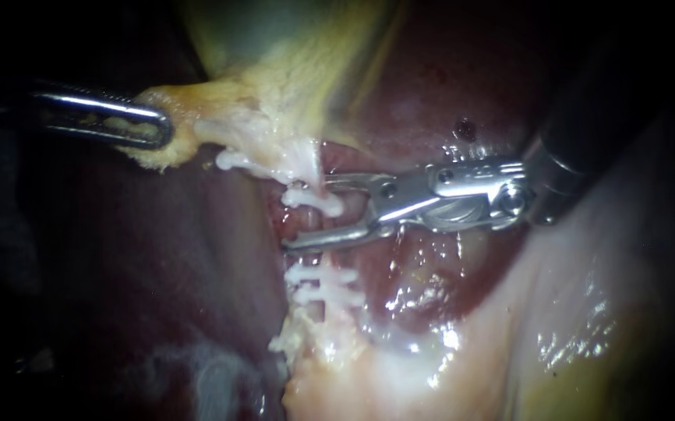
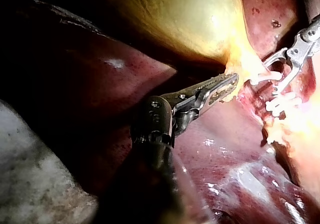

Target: Going back third clip right tube

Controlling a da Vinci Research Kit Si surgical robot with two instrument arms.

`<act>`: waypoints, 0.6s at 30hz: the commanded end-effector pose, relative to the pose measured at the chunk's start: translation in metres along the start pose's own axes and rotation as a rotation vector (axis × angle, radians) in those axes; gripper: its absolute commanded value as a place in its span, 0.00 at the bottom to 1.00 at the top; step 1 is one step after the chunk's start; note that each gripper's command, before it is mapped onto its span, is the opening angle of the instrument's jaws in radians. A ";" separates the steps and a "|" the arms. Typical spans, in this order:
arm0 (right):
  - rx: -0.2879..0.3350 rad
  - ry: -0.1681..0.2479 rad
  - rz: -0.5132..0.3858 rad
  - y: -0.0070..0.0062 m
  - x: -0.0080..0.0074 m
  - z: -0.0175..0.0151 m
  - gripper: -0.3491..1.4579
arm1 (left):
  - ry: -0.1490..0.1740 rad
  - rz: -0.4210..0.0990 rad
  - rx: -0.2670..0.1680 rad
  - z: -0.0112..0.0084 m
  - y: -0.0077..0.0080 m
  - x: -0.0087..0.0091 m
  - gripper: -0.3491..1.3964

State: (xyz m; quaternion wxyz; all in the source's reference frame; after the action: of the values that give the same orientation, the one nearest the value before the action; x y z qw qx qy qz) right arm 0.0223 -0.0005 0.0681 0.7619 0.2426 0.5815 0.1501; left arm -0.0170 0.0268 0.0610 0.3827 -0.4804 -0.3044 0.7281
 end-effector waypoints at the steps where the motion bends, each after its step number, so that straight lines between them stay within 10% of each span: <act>1: 0.002 0.000 0.000 -0.0001 -0.0001 -0.0002 0.47 | 0.000 0.000 0.000 0.0000 0.0000 0.0000 0.00; 18: -0.002 -0.001 -0.009 -0.0009 -0.0002 -0.0002 0.47 | 0.000 0.000 0.000 0.0000 0.0000 0.0000 0.00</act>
State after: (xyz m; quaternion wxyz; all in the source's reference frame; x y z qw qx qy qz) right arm 0.0223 -0.0014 0.0677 0.7628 0.2385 0.5824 0.1483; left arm -0.0170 0.0268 0.0610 0.3826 -0.4803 -0.3044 0.7282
